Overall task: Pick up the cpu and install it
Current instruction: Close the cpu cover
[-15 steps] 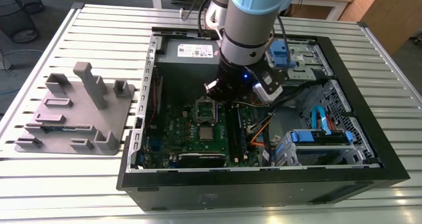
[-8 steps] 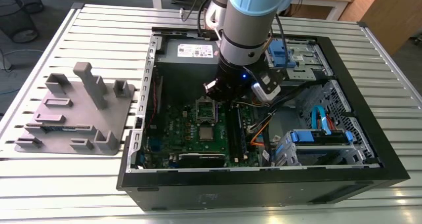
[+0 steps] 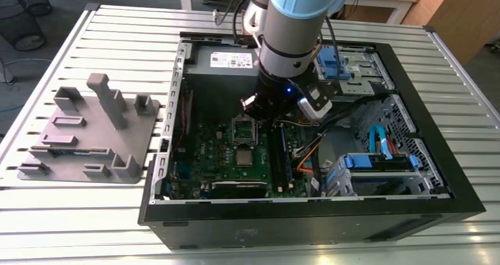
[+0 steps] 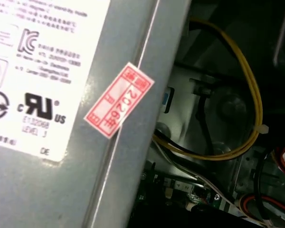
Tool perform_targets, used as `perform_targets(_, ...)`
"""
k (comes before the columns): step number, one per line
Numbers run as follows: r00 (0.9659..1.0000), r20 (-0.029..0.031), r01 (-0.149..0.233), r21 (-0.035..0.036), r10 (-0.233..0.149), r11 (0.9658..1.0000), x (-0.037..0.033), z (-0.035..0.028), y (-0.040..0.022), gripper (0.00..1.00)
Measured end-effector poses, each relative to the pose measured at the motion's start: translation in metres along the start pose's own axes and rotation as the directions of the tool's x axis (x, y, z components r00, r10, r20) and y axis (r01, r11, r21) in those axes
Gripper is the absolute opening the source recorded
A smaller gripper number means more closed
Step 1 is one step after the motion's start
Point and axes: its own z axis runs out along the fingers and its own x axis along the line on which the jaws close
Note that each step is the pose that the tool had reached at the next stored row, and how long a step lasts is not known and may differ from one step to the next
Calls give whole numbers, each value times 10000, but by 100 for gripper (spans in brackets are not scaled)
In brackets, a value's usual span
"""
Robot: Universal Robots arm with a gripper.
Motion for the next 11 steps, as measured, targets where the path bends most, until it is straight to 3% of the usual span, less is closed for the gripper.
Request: perform_targets(11, 9989, 28, 471, -5, -471, 9989, 31, 39, 44, 11)
